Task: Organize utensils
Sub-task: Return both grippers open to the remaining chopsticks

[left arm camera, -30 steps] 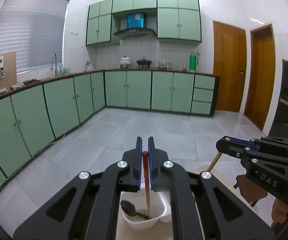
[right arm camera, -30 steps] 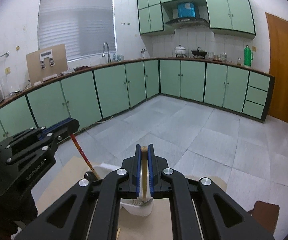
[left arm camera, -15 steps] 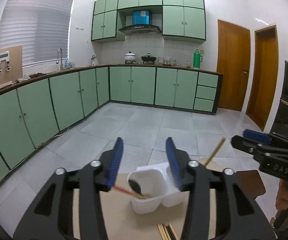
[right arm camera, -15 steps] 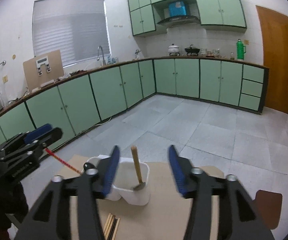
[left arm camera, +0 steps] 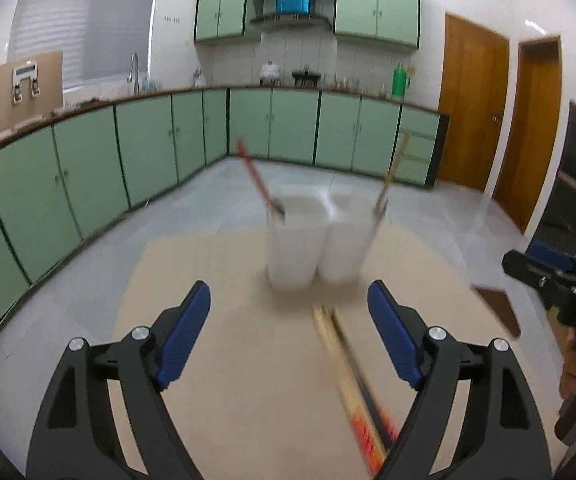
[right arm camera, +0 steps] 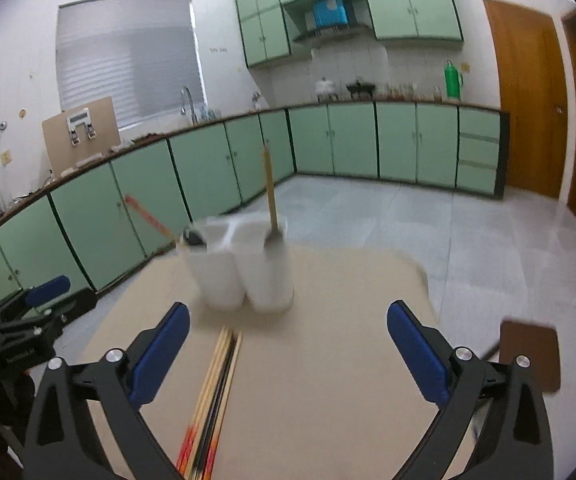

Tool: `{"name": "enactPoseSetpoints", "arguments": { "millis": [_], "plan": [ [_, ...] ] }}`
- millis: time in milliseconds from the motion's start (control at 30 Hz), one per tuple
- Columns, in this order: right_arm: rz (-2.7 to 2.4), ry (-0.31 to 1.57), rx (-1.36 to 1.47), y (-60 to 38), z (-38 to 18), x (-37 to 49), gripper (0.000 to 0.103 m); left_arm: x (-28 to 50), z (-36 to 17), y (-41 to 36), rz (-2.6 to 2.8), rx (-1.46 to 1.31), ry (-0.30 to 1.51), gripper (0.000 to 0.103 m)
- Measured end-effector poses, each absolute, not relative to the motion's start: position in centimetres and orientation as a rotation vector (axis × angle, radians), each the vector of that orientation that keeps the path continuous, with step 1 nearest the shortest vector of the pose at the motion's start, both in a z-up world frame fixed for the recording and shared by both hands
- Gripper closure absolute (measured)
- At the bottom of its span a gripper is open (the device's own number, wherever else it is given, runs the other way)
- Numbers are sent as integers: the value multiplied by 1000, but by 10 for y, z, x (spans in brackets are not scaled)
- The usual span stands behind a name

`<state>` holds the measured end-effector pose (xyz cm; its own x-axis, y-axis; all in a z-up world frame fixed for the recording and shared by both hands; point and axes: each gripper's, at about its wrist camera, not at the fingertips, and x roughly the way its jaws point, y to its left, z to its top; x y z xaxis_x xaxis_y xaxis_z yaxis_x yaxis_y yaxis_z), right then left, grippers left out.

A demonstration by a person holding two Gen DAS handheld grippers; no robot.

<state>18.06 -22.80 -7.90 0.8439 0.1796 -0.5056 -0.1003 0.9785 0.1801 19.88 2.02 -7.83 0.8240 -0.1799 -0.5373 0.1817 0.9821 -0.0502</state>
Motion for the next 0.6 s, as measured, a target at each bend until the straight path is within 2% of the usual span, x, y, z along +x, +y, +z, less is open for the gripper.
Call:
{"name": "enactPoseSetpoints", "arguments": {
  "millis": [467, 600],
  "plan": [
    [158, 744, 118, -195, -170, 126, 7, 144, -168, 33, -171, 29, 796, 24],
    [188, 789, 65, -179, -187, 118, 16, 138, -182, 36, -159, 38, 843, 24]
  ]
}}
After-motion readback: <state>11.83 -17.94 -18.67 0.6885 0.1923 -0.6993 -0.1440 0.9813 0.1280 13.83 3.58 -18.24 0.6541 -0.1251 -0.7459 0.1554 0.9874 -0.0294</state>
